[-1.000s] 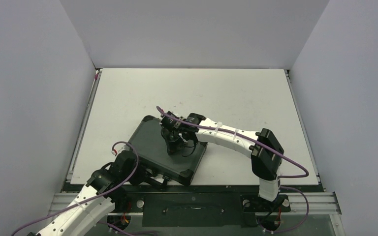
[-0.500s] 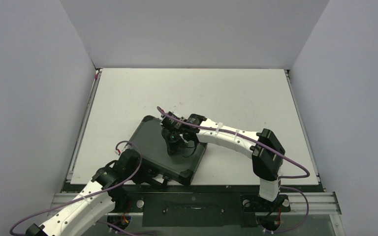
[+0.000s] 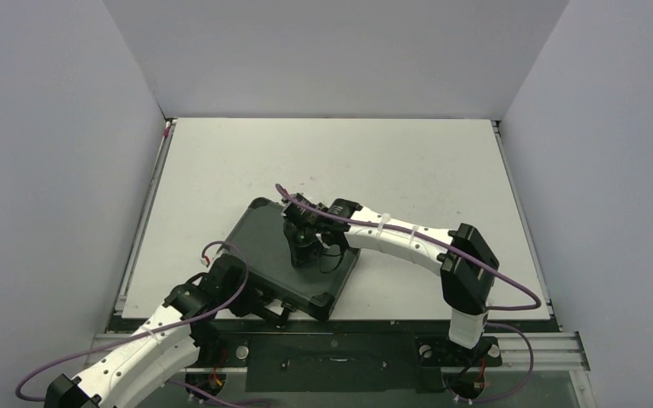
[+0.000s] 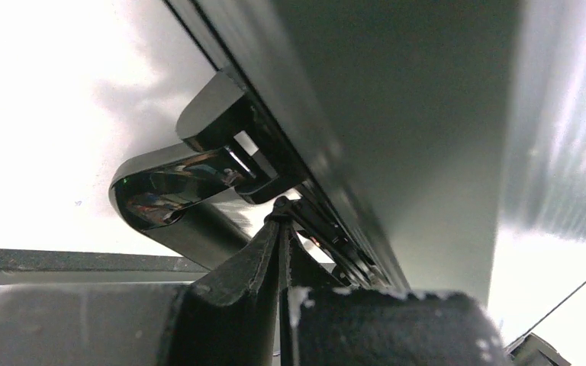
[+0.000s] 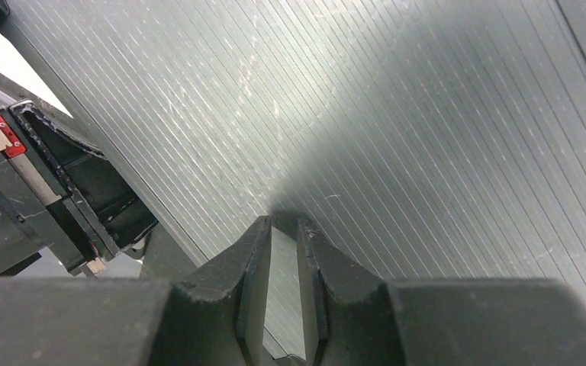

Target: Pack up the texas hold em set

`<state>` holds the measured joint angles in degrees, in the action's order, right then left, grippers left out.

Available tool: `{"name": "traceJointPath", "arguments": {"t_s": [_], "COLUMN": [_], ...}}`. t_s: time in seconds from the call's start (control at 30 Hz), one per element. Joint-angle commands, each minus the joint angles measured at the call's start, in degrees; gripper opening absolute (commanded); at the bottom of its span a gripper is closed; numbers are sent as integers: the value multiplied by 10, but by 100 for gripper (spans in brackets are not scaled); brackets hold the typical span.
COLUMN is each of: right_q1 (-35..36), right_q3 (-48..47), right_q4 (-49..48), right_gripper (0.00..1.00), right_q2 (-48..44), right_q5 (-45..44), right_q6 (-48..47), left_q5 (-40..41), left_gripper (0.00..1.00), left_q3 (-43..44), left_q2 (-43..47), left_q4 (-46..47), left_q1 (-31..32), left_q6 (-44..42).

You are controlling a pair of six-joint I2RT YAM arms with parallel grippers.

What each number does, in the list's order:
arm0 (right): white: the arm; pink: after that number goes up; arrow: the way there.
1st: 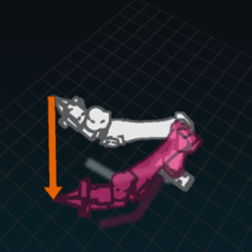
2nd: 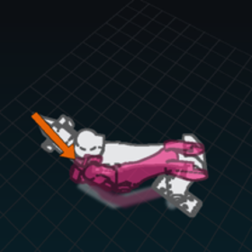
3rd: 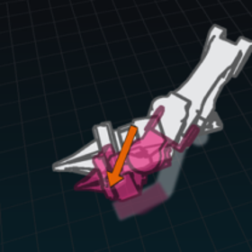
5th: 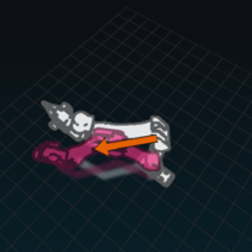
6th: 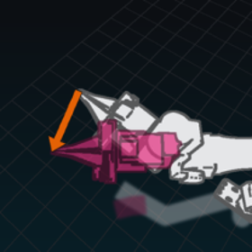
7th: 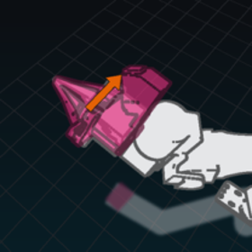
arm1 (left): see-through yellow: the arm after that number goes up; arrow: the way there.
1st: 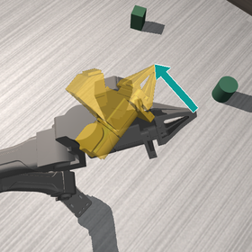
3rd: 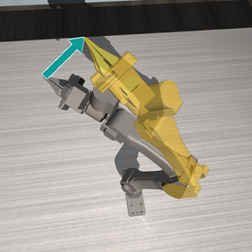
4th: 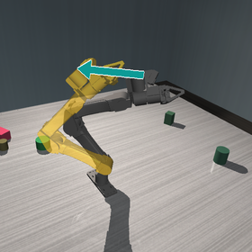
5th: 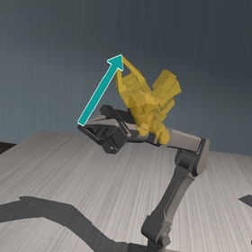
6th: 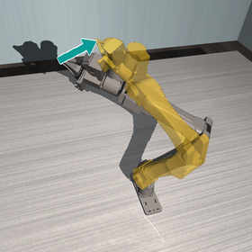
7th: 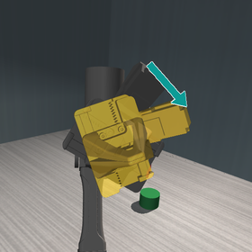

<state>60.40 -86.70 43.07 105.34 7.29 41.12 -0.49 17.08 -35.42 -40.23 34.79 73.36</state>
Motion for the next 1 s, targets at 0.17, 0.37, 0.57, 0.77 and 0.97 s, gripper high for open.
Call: {"name": "traceJointPath", "arguments": {"t_s": [0.17,0.37,0.57,0.77,0.97], "right_q1": [-3,-4,-4,-4,-5], "right_q3": [63,66,67,69,72], "right_q4": [55,56,56,59,74], "right_gripper": [17,17,17,17,17], "right_q2": [17,12,10,5,-15], "right_q5": [-34,-36,-38,-40,-60], "right_q6": [-13,-14,-14,-14,-22], "left_q5": [52,61,65,73,105], "left_gripper": [0,0,0,0,0], "left_q3": [-18,-29,-58,-41,15], "left_q2": [-69,-58,-65,-90,-50], "left_q4": [3,45,115,134,27], "left_q1": [-1,-1,-1,-1,-1], "left_q6": [11,14,19,19,-1]}}
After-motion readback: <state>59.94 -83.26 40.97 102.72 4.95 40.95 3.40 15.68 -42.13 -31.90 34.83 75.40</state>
